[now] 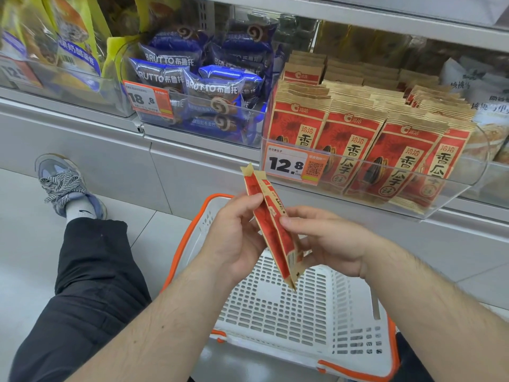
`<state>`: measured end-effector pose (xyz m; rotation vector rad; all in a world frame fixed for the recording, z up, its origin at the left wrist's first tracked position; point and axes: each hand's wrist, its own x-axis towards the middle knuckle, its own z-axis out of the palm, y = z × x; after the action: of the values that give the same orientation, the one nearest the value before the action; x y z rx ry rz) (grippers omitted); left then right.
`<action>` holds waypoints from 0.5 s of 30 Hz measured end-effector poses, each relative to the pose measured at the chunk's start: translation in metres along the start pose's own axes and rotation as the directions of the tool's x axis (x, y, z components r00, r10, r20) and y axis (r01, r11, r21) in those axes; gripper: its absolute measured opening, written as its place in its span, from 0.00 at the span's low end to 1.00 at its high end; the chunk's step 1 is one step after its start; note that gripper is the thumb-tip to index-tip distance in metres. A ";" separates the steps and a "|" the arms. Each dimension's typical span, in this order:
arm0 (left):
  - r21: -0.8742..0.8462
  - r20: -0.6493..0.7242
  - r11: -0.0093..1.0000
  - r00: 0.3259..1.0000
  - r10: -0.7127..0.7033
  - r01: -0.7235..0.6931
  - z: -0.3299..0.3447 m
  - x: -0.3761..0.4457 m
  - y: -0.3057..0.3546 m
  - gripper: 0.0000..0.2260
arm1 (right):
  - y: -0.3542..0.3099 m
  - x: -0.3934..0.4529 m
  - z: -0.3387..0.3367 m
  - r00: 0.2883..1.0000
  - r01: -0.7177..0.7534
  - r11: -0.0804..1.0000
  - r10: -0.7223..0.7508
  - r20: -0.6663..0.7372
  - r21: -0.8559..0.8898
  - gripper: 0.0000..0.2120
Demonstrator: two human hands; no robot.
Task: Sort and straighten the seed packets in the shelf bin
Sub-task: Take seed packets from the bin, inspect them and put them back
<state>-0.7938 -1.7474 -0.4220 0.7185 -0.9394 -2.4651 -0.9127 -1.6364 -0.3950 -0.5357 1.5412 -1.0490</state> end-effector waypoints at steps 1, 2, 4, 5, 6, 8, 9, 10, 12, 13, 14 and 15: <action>-0.005 -0.010 1.000 1.000 -0.013 0.013 0.000 0.000 0.000 0.21 | 0.000 0.000 0.001 1.000 0.010 1.000 -0.011 -0.021 -0.023 0.27; -0.003 -0.033 1.000 0.999 -0.020 0.020 0.001 0.000 0.001 0.20 | 0.000 0.000 0.002 0.998 0.021 0.998 -0.025 -0.052 -0.064 0.24; 0.009 -0.076 1.000 0.997 -0.017 0.018 0.002 0.000 0.002 0.17 | 0.000 0.003 0.002 0.990 0.035 0.985 -0.057 -0.131 -0.170 0.19; 0.021 -0.093 1.000 0.996 -0.016 0.018 0.003 0.000 0.003 0.16 | 0.002 0.005 0.002 0.981 0.040 0.975 -0.079 -0.175 -0.217 0.17; 0.041 -0.103 0.999 0.995 -0.015 0.019 0.004 -0.001 0.003 0.16 | 0.003 0.007 0.003 0.971 0.042 0.966 -0.100 -0.219 -0.256 0.17; 0.113 -0.122 0.994 0.993 0.008 0.006 0.005 0.000 0.003 0.15 | 0.005 0.009 0.003 0.956 0.041 0.950 -0.127 -0.263 -0.309 0.17; 0.153 -0.127 0.988 0.992 0.024 -0.005 0.005 0.000 0.003 0.14 | 0.005 0.009 0.002 0.957 0.042 0.944 -0.132 -0.259 -0.326 0.16; 0.187 -0.125 0.982 0.992 0.035 -0.011 0.004 0.000 0.003 0.13 | 0.003 0.008 0.002 0.958 0.051 0.940 -0.141 -0.249 -0.338 0.15; 0.233 -0.094 0.973 0.995 0.022 0.000 0.003 -0.002 0.005 0.13 | -0.002 0.005 0.001 0.944 0.102 0.931 -0.202 -0.262 -0.350 0.12; 0.250 -0.070 0.968 0.998 0.004 0.014 0.003 -0.003 0.005 0.15 | -0.005 0.003 0.000 0.925 0.146 0.926 -0.253 -0.285 -0.349 0.11; 0.265 -0.045 0.964 0.999 -0.016 0.027 0.003 -0.003 0.006 0.16 | -0.008 0.002 0.000 0.902 0.197 0.922 -0.304 -0.307 -0.334 0.11; 0.277 -0.023 0.960 0.999 -0.034 0.039 0.003 -0.003 0.007 0.18 | -0.010 0.001 0.000 0.880 0.249 0.919 -0.346 -0.324 -0.306 0.12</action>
<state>-0.7918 -1.7484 -0.4142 0.8529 -1.2922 -2.3784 -0.9147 -1.6424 -0.3872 -0.8106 1.9938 -1.2484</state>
